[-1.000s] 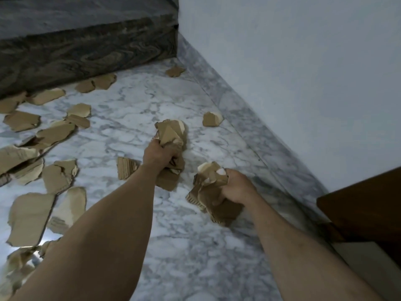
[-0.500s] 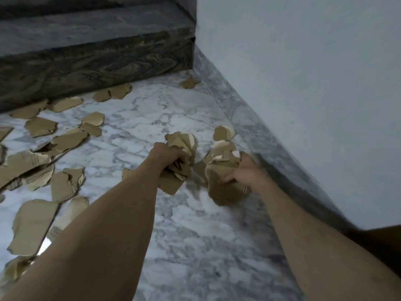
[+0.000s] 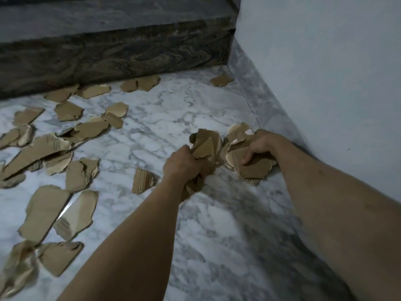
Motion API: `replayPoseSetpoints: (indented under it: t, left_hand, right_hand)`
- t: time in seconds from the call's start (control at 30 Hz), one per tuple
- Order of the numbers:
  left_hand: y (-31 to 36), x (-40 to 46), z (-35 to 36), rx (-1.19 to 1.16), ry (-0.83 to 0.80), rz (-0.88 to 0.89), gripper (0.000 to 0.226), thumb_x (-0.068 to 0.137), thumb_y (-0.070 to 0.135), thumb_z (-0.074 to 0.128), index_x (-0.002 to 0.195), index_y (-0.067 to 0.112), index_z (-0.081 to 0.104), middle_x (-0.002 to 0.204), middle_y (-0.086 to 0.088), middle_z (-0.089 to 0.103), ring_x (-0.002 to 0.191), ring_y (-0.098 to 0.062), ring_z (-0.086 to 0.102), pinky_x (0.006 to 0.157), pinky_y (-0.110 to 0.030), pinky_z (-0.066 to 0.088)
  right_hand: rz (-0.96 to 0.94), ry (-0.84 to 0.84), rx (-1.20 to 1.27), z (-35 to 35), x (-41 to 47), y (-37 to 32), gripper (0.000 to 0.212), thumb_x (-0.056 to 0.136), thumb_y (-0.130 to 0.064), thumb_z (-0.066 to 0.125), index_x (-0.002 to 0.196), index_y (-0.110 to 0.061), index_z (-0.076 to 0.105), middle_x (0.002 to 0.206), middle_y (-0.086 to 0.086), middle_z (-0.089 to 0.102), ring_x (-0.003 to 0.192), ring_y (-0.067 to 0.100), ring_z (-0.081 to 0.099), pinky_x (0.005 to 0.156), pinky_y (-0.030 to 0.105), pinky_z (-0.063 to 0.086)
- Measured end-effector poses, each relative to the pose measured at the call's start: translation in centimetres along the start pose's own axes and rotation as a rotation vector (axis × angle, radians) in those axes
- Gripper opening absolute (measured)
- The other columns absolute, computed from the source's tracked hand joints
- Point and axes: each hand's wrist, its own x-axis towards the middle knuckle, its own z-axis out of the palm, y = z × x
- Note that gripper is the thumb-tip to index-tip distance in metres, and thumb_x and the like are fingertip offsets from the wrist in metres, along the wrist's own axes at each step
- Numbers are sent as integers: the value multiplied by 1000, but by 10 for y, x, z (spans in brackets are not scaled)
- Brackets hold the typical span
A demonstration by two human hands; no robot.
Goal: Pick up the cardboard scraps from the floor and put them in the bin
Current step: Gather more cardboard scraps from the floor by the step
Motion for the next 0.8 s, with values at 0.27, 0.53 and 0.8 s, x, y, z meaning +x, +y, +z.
replayPoseSetpoints:
  t: [0.27, 0.53, 0.8]
  left_hand:
    - [-37, -23, -26, -335, -88, 35, 62, 68, 43, 87, 119, 13, 70, 108, -7, 74, 99, -29, 69, 92, -49, 57]
    - [-59, -59, -77, -233, -292, 97, 32, 77, 5, 83, 107, 9, 71, 98, -8, 73, 89, -22, 68, 73, -26, 55]
    - [-96, -81, -96, -511, -218, -29, 32, 72, 18, 89, 100, 16, 76, 98, -12, 78, 91, -32, 74, 82, -40, 61]
  right_hand:
    - [-125, 63, 230, 3, -31, 9, 98, 40, -24, 101, 128, -12, 59, 121, 9, 67, 106, 31, 64, 94, 45, 56]
    - [-260, 313, 414, 7, -80, -53, 83, 56, -24, 95, 131, -21, 57, 126, 1, 66, 114, 26, 62, 97, 40, 52]
    - [-363, 338, 131, 82, -117, -130, 58, 79, -24, 74, 133, -26, 50, 124, 6, 63, 114, 33, 60, 79, 35, 46]
